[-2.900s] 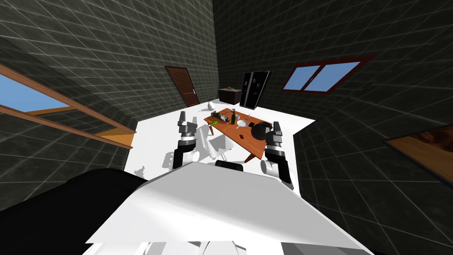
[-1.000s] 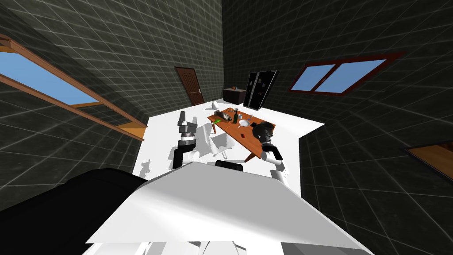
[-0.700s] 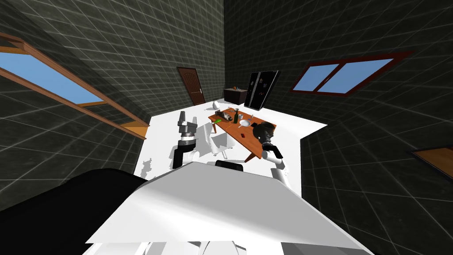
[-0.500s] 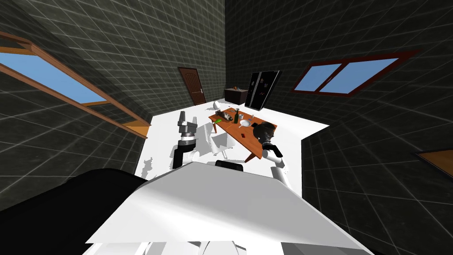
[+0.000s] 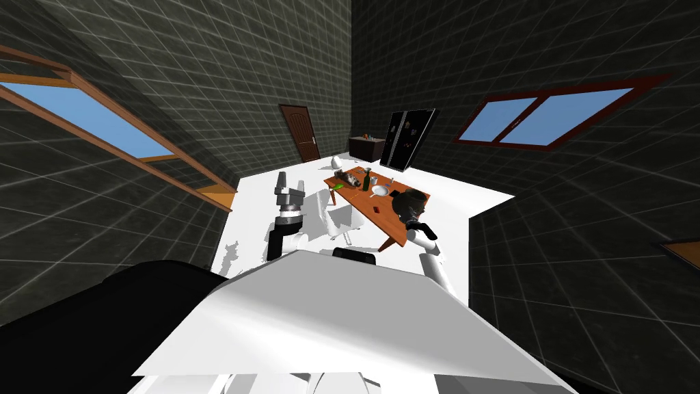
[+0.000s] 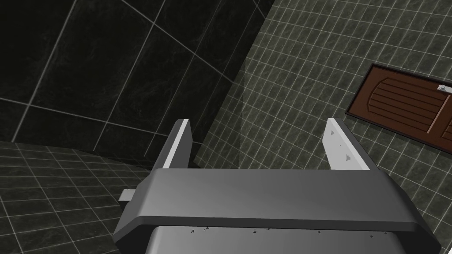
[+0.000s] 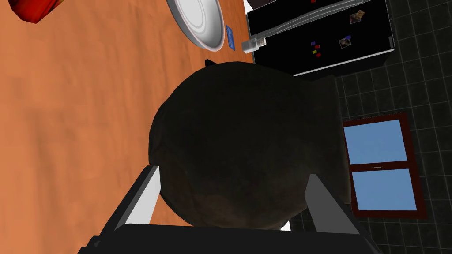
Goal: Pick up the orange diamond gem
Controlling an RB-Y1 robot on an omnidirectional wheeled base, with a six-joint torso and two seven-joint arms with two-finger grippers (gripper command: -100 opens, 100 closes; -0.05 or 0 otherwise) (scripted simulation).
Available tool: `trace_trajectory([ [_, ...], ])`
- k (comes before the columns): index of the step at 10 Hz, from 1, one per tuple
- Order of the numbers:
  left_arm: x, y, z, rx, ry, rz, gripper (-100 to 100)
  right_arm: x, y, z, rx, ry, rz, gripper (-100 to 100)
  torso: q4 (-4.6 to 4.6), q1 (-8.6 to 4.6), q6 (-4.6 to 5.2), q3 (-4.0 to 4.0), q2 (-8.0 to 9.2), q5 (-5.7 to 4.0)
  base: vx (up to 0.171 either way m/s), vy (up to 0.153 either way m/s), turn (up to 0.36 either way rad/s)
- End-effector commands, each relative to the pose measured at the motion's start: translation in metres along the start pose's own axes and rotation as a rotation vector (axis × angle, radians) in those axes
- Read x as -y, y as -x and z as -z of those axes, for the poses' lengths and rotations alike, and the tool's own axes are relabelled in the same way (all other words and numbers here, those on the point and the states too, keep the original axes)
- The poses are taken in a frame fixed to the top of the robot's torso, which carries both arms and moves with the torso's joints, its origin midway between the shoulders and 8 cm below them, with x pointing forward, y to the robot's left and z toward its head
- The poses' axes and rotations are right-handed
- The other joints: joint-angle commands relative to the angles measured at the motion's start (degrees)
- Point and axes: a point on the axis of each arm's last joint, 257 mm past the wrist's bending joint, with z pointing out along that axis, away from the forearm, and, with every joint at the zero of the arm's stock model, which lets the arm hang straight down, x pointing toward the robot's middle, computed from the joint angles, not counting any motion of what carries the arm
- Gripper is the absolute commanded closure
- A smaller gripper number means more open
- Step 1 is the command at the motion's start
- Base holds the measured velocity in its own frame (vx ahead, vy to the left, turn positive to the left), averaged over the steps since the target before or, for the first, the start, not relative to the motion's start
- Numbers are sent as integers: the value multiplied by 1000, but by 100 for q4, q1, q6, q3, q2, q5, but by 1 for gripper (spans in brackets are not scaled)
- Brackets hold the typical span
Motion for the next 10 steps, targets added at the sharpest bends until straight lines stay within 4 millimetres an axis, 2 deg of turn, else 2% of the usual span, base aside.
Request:
trace_trajectory([
  [1,0,0,0,0,0,0,0,17,14,-4,30,-48,-34,-100,0,0,0,0,0,0,-3,-19,43],
  [2,0,0,0,0,0,0,0,17,17,-11,40,-76,-93,-100,-1,0,3,0,1,-1,-6,-20,77],
  [3,0,0,0,0,0,0,0,27,25,-11,56,-95,-96,-100,0,0,1,1,2,0,-2,-18,42],
  [7,0,0,0,0,0,0,0,41,38,-22,95,-175,-224,-100,-1,3,2,0,0,0,2,-11,49],
  [8,0,0,0,0,0,0,0,50,44,-21,109,-191,-228,-100,0,2,1,-1,-2,1,9,-17,40],
  [9,0,0,0,0,0,0,0,48,41,-27,112,-213,-290,-100,-1,1,3,-2,-3,0,15,-17,80],
  [10,0,0,0,0,0,0,0,59,49,-25,129,-231,-295,-100,-1,2,1,-3,-5,0,14,-13,43],
])
